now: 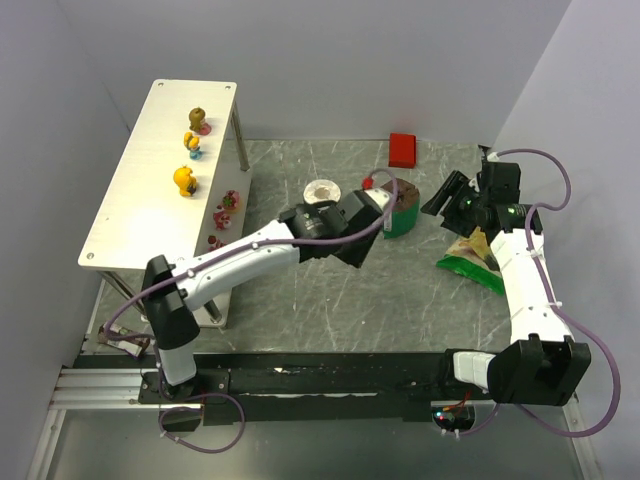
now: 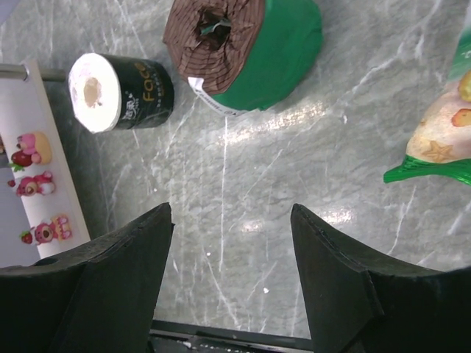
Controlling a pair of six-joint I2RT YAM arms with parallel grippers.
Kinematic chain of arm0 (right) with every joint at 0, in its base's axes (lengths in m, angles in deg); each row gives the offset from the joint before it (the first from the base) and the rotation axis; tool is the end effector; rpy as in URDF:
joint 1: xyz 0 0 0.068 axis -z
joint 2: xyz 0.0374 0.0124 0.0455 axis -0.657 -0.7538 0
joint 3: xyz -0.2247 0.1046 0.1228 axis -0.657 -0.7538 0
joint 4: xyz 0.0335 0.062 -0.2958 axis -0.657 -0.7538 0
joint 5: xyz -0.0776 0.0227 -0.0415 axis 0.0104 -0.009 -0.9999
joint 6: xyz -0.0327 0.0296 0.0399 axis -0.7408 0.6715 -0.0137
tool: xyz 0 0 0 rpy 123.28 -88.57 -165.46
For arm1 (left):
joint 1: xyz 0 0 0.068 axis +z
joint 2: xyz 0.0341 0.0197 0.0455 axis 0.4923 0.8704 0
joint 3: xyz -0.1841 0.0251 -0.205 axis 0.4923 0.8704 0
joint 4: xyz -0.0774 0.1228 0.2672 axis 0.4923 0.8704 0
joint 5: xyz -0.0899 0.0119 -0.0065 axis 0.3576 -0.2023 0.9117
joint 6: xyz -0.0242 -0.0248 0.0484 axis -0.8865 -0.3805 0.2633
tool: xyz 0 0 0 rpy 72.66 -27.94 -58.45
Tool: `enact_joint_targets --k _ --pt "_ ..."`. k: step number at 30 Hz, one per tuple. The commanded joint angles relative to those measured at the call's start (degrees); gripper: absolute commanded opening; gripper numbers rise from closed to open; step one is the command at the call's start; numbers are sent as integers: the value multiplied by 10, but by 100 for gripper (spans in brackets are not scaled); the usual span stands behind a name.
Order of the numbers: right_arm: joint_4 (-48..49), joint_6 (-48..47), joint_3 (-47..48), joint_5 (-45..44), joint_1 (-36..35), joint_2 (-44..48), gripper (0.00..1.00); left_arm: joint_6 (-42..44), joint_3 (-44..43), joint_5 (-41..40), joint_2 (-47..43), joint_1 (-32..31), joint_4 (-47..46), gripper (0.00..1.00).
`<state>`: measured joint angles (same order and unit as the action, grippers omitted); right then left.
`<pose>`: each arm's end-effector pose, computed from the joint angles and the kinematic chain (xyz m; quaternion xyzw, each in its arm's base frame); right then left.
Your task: Place and organize the plastic toys onto the shelf
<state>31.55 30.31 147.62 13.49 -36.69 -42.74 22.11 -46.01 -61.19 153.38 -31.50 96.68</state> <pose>0.3035 -0.0123 0.3474 0.2133 0.8850 0.1989 0.3630 0.2272 -0.3924 0.3291 0.2955 0.8827 -0.1609 0.3281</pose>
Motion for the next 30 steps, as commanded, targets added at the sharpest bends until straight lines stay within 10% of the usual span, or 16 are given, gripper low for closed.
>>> enact_joint_targets --k 1,14,30 --pt "-3 4 11 24 -5 8 72 -143 -77 -95 -28 -2 194 1" --pt "-29 2 56 -28 -116 20 71 -267 -155 -206 -175 14 338 1" --pt "-12 -17 83 -34 -132 -53 71 -169 -111 -253 -297 196 337 1"
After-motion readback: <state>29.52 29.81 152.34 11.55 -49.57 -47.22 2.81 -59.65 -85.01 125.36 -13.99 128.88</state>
